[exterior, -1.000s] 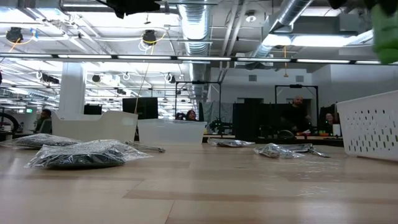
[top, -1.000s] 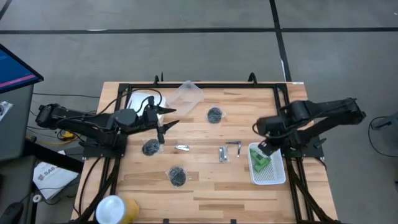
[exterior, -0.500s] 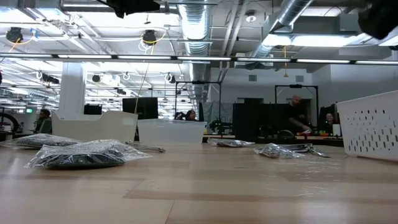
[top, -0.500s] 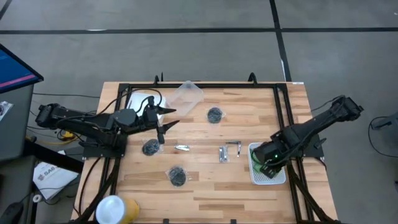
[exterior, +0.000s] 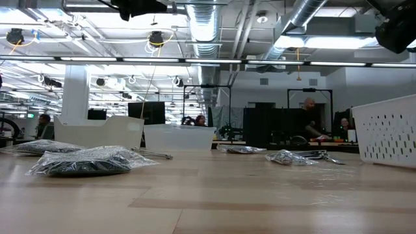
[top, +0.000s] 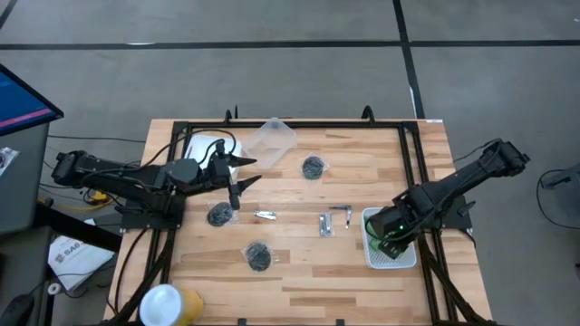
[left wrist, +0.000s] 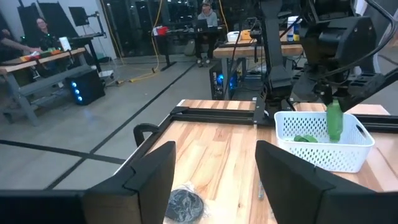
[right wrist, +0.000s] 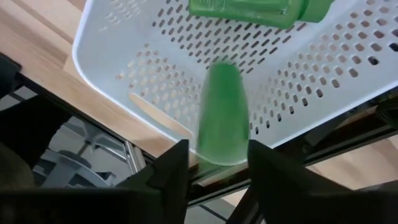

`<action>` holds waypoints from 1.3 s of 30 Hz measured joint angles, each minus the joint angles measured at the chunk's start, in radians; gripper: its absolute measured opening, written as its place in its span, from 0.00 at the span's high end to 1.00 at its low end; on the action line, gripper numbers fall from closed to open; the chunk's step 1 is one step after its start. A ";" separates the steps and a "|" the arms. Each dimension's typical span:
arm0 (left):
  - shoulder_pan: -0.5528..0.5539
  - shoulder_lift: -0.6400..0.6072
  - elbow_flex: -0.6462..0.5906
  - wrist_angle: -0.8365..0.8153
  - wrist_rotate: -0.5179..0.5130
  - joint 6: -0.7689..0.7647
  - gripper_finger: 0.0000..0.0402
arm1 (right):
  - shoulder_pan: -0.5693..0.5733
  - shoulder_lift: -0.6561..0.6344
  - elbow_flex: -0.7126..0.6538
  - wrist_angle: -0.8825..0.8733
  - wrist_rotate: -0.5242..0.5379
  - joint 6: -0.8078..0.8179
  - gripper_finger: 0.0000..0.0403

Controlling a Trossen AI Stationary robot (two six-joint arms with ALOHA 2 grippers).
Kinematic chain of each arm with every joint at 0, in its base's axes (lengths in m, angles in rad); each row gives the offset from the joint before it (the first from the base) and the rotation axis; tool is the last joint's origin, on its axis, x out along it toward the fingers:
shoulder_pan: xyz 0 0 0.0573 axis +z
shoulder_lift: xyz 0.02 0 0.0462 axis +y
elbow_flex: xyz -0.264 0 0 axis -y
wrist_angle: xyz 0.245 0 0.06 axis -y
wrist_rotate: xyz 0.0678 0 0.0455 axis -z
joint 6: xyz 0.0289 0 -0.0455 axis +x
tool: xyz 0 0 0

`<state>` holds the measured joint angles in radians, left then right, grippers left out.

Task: Pick & Place Travel size toiletries
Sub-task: Put the green shampoo into the bottom white bin, then put the black hairbrush into the top white bin

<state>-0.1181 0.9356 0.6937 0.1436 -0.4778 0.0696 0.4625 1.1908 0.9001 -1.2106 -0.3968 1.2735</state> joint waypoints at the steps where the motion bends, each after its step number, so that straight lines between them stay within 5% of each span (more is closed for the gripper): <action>1: 0.000 0.000 0.000 -0.008 0.000 0.000 0.43 | 0.000 0.000 0.000 0.000 0.001 0.000 0.57; 10: -0.011 0.000 0.000 -0.130 0.035 -0.149 0.27 | -0.028 0.000 0.008 -0.006 0.036 0.044 0.37; 24: -0.092 0.015 0.000 -0.707 0.102 -0.682 0.26 | -0.229 -0.060 0.268 -0.006 0.221 -0.134 0.45; 33: -0.115 0.159 -0.017 -0.807 0.204 -0.741 0.26 | -0.306 -0.059 0.354 0.042 0.302 -0.252 0.45; 39: -0.126 0.160 -0.144 -0.811 0.221 -0.854 0.26 | -0.313 -0.059 0.354 0.109 0.323 -0.297 0.46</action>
<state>-0.2443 1.0956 0.5499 -0.6675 -0.2566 -0.7846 0.1493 1.1320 1.2545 -1.1013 -0.0741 0.9768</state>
